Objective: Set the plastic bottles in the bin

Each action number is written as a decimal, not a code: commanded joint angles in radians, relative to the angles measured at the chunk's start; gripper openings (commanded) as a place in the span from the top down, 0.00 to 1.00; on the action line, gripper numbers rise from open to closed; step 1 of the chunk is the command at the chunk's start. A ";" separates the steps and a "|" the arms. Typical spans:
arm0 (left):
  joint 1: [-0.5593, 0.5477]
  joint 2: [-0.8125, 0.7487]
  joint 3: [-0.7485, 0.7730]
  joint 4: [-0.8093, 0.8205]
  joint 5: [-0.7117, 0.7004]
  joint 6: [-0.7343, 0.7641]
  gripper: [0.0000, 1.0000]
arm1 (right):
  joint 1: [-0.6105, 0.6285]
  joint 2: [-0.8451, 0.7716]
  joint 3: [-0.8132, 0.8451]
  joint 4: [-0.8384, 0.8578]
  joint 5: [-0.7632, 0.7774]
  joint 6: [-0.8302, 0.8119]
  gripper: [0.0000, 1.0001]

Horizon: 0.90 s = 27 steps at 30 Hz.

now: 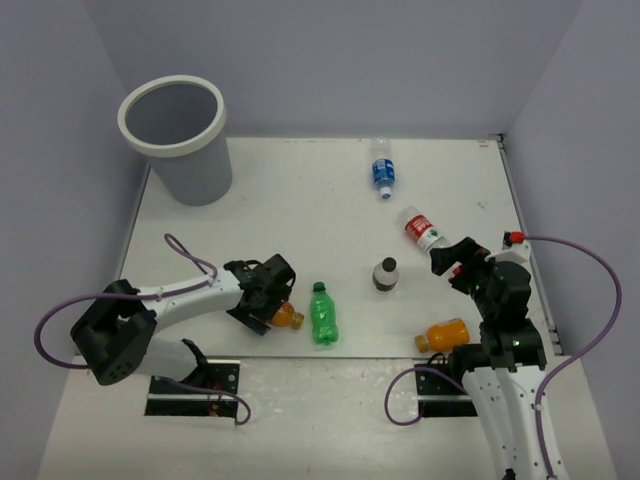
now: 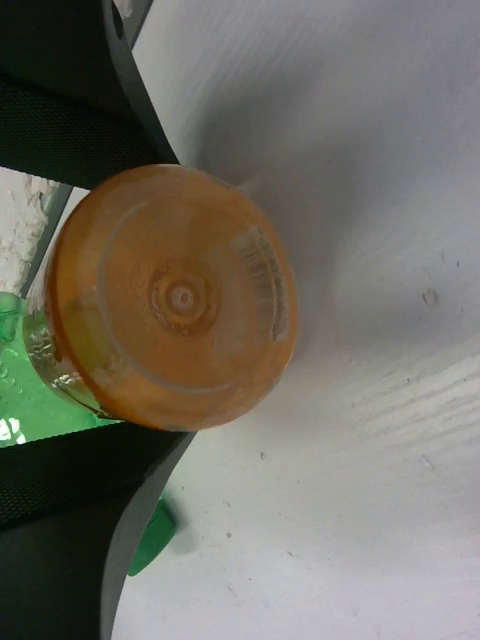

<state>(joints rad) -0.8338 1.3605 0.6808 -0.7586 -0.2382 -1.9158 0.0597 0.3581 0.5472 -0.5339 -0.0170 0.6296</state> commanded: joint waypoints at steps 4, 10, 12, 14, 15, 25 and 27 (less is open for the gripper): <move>0.017 0.064 0.008 0.047 -0.013 0.108 0.46 | -0.003 -0.010 -0.009 0.009 0.009 0.012 0.01; 0.017 -0.024 0.093 -0.047 -0.144 0.187 0.69 | -0.003 -0.022 -0.003 0.001 0.014 0.011 0.01; 0.017 -0.049 0.181 -0.089 -0.217 0.239 0.74 | -0.001 -0.024 0.001 -0.004 0.015 0.010 0.01; 0.021 -0.076 0.307 -0.134 -0.353 0.344 0.74 | -0.001 -0.022 0.010 -0.015 0.015 0.007 0.01; 0.021 -0.077 0.354 -0.132 -0.404 0.409 0.74 | -0.001 -0.024 0.013 -0.023 0.016 0.005 0.01; 0.181 -0.040 0.788 0.560 -0.079 1.802 0.93 | -0.001 -0.006 0.010 -0.023 0.040 0.013 0.01; 0.238 0.037 0.942 0.548 -0.073 1.886 1.00 | -0.001 0.001 0.010 -0.021 0.044 0.012 0.01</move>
<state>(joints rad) -0.7037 1.2771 1.3943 -0.3561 -0.4081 -0.4843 0.0595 0.3409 0.5472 -0.5652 0.0090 0.6304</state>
